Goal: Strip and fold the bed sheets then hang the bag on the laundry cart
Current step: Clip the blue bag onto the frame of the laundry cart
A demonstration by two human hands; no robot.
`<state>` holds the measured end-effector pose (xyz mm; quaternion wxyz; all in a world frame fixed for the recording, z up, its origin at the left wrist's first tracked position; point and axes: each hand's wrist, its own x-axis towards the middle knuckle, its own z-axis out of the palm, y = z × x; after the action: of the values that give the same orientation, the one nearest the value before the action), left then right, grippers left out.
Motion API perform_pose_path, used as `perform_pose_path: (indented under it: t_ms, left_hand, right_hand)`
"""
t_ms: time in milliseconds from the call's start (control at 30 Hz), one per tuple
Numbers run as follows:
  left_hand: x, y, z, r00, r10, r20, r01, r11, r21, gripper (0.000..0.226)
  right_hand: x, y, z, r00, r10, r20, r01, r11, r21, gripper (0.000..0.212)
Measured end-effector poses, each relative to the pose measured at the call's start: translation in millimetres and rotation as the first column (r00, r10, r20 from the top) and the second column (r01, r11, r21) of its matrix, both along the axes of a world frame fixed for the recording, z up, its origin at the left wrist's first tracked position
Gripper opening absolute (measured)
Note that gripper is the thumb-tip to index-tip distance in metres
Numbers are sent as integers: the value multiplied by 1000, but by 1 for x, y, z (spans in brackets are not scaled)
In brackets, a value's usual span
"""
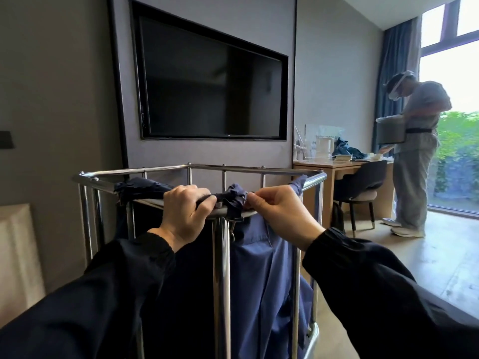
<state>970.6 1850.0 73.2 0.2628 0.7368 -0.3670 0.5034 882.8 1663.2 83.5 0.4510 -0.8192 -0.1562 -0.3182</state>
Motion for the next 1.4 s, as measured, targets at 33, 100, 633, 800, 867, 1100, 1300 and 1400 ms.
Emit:
perform_pose_path:
  t_ms: [33, 100, 633, 800, 867, 1100, 1300, 1400]
  left_hand:
    - [-2, -1, 0, 1000, -12, -2, 12, 1000, -19, 35]
    - [-5, -6, -1, 1000, 16, -7, -17, 996, -87, 42]
    - [2, -10, -5, 991, 124, 41, -120, 989, -82, 51]
    - [-2, -12, -4, 990, 133, 56, -127, 986, -105, 51]
    - [-4, -13, -4, 990, 128, 54, -121, 986, -112, 51]
    - [-11, -18, -4, 994, 107, 37, -103, 989, -103, 54]
    - [-18, -24, -4, 995, 86, 40, -82, 992, -94, 56]
    - [-22, -27, -4, 997, 65, 43, -61, 994, -93, 56]
  right_hand:
    - [2, 0, 0, 998, -52, 28, 53, 998, -32, 22]
    - [3, 1, -1, 992, -111, 67, 111, 994, 10, 16]
    - [-15, -12, -1, 998, -68, -3, 65, 970, -232, 7]
    - [-7, -3, -28, 999, -44, 0, 44, 996, -76, 8]
    - [-4, 0, -35, 998, -44, 44, 47, 996, -70, 4]
    - [-17, -2, -34, 970, 220, -107, -205, 969, 140, 14]
    - [-25, 0, -47, 958, 280, -58, -262, 942, 211, 10]
    - [-30, 1, -50, 954, 296, -37, -278, 926, 257, 17]
